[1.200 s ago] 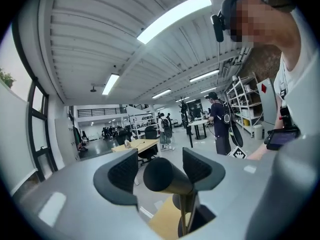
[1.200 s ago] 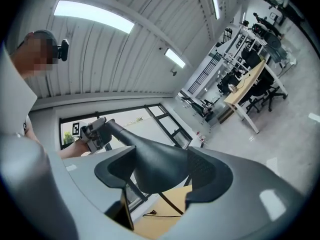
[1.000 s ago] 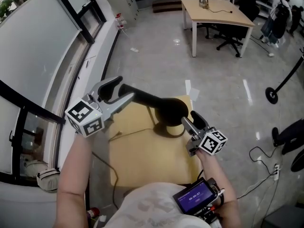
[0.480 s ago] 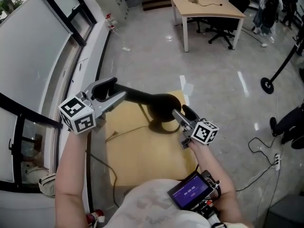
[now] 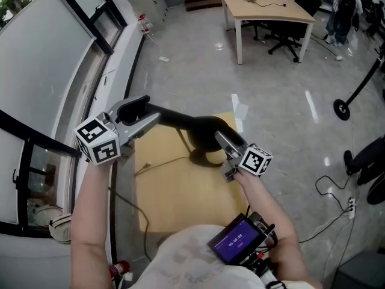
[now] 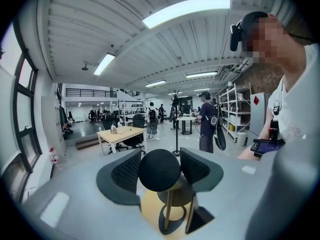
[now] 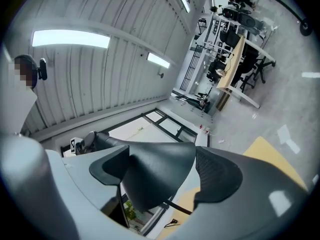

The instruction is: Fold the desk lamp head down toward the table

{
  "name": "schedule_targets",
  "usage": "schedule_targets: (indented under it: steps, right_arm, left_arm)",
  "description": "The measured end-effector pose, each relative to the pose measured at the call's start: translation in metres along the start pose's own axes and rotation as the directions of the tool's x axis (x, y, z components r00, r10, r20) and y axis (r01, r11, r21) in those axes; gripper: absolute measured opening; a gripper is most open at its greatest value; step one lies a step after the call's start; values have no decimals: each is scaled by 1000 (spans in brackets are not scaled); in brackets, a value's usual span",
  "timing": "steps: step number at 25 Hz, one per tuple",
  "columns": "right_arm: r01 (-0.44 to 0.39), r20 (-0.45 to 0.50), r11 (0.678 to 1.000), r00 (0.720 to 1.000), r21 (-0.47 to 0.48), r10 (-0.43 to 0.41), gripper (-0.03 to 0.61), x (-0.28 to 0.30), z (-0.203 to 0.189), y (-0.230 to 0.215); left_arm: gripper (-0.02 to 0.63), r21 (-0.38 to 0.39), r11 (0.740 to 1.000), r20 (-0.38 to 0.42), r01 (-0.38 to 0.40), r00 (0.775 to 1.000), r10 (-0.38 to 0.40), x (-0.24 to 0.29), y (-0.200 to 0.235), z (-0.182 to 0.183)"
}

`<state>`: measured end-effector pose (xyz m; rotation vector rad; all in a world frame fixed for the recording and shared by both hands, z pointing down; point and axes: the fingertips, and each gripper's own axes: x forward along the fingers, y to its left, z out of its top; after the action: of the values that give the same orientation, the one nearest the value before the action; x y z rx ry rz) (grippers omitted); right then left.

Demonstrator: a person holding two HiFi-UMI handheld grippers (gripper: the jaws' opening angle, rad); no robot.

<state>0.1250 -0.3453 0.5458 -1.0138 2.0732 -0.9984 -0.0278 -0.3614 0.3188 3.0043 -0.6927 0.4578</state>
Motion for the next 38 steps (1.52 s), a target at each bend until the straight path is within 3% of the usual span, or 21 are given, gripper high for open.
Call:
schedule_targets:
  steps: [8, 11, 17, 21, 38]
  right_arm:
    - [-17, 3, 1000, 1000, 1, 17, 428, 3, 8, 5]
    - [-13, -16, 999, 1000, 39, 14, 425, -1, 10, -1]
    - [-38, -38, 999, 999, 25, 39, 383, -1, 18, 4]
    - [-4, -47, 998, 999, 57, 6, 377, 0, 18, -3]
    - [87, -161, 993, 982, -79, -99, 383, 1, 36, 4]
  left_arm:
    - [235, -89, 995, 13, 53, 999, -52, 4, -2, 2]
    - [236, -100, 995, 2, 27, 1000, -27, 9, -7, 3]
    - [235, -117, 993, 22, 27, 999, -24, 7, -8, -1]
    - [233, -143, 989, 27, 22, 999, -18, 5, -5, -4]
    - [230, -197, 979, 170, 58, 985, -24, -5, -1, -9]
